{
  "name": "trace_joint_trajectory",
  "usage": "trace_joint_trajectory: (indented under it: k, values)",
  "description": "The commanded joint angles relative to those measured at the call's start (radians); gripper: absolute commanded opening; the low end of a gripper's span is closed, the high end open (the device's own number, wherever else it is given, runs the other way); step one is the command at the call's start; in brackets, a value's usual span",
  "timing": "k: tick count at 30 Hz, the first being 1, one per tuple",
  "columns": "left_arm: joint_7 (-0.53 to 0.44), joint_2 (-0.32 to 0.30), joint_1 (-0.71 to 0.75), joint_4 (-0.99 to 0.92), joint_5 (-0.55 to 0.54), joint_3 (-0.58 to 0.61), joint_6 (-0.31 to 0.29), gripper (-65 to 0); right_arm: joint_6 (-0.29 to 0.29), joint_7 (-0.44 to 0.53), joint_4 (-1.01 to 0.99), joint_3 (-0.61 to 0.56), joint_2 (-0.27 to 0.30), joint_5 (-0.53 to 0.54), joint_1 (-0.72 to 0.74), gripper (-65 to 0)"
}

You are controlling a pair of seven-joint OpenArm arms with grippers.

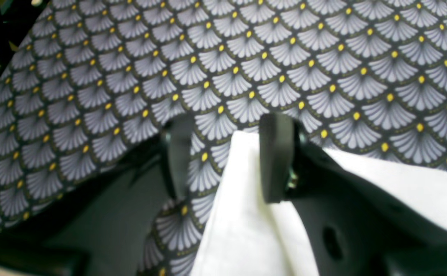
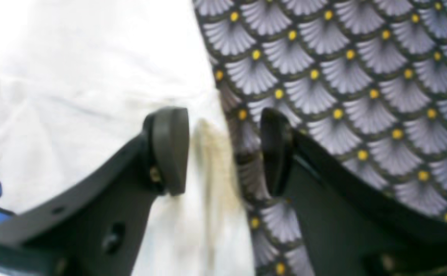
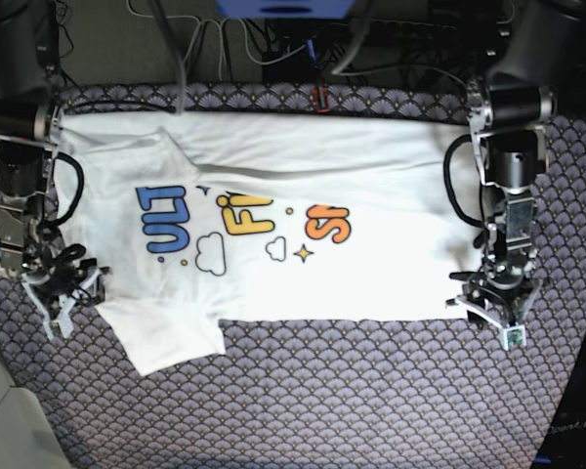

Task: Fold the T-shirt properly
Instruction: 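Grasp the opposite sleeve and hem edge with both grippers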

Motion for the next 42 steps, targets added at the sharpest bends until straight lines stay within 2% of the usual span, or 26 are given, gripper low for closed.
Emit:
trace_joint_trajectory:
  k: [1, 8, 10, 14, 15, 19, 22, 30, 34, 40, 42]
  values:
    - [-0.026, -0.012, -0.033, 0.016, 0.001, -0.002, 0.001, -36.7, -0.001, 0.02, 0.016, 0.004, 0.014, 0.009, 0.032, -34.4]
    - [-0.031, -0.009, -0.033, -0.044, 0.001, -0.002, 0.001, -36.8, -0.003, 0.022, 0.015, 0.004, -0.012, 0.009, 0.012, -36.1]
    - [-0.031, -0.006, -0.034, -0.048, 0.001, -0.002, 0.001, -36.8, -0.01, 0.022, 0.015, 0.004, -0.014, 0.009, 0.006, -42.1]
    - [-0.032, -0.006, -0.036, -0.051, 0.001, -0.003, 0.001, -36.6, -0.076, 0.022, 0.015, 0.004, -0.014, 0.009, 0.001, -62.9]
    - [-0.032, -0.004, -0.036, -0.051, 0.001, -0.003, 0.001, -36.6, -0.078, 0.022, 0.015, 0.004, -0.014, 0.009, -0.005, -65.0]
    - [-0.044, -0.004, -0.037, -0.053, -0.001, -0.003, 0.001, -36.6, -0.078, 0.022, 0.015, 0.004, -0.014, 0.009, -0.009, -65.0]
    - [-0.109, -0.004, -0.037, -0.058, -0.001, -0.003, 0.001, -36.6, -0.078, 0.022, 0.015, 0.004, -0.014, 0.009, -0.011, -65.0]
    - [-0.13, -0.004, -0.065, -0.203, -0.007, -0.003, 0.001, -36.7, -0.078, 0.017, 0.015, 0.004, -0.014, 0.009, -0.011, -65.0]
    - [-0.204, -0.003, -0.076, -0.248, -0.002, -0.003, 0.001, -36.7, -0.078, 0.014, 0.015, 0.004, -0.014, 0.009, -0.011, -65.0]
    - [-0.21, -0.001, -0.093, -0.298, -0.007, -0.005, 0.001, -37.1, -0.078, 0.014, 0.015, 0.002, -0.014, 0.009, -0.011, -65.0]
    - [-0.21, -0.001, -0.093, -0.308, -0.007, -0.003, 0.001, -39.5, -0.078, 0.014, 0.015, 0.002, -0.014, 0.009, -0.011, -65.0]
